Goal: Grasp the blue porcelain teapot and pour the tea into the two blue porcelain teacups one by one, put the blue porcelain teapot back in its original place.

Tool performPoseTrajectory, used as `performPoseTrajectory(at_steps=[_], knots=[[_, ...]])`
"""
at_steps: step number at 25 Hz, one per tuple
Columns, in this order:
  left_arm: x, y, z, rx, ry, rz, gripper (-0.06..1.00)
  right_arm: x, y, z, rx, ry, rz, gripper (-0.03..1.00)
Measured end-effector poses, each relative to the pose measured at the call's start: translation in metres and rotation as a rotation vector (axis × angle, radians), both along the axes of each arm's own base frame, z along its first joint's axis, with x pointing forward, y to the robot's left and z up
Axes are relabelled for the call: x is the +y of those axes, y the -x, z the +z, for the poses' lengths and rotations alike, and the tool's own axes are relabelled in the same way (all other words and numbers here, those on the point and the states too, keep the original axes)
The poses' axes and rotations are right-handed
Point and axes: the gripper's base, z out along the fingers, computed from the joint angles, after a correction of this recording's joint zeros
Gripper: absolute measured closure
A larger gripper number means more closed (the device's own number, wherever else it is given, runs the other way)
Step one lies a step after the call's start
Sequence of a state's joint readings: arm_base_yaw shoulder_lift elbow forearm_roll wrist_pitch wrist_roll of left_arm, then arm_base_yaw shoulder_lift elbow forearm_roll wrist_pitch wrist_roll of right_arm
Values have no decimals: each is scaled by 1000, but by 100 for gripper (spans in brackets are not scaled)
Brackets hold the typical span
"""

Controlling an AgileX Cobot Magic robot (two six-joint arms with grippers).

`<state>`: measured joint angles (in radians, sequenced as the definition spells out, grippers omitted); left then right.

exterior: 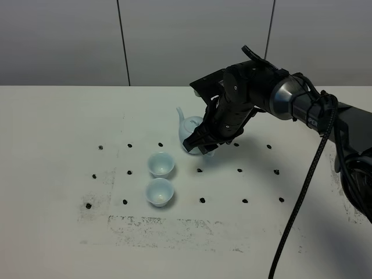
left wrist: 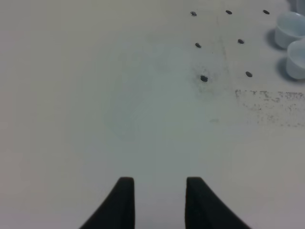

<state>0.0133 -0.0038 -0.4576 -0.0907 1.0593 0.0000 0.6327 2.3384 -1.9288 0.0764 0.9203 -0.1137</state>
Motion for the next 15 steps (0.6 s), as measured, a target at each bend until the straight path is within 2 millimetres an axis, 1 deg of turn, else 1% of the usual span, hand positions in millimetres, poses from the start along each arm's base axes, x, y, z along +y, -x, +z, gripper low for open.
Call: performPoseTrajectory(at_steps=[3,6,8,12,15], knots=[[0,0,0,0,0,0,65,0,-1,-5,3,3,0,59],[0,0,0,0,0,0,65,1,-1,-6,-1,1,0,65],[0,0,0,0,0,0,65,1,-2,-5,-8,-2,-1,73],[0,0,0,0,0,0,65,2,-3,-5,-30,-9,22,92],[0,0,0,0,0,0,65,3,-4,-4,-46,-16,30,93]])
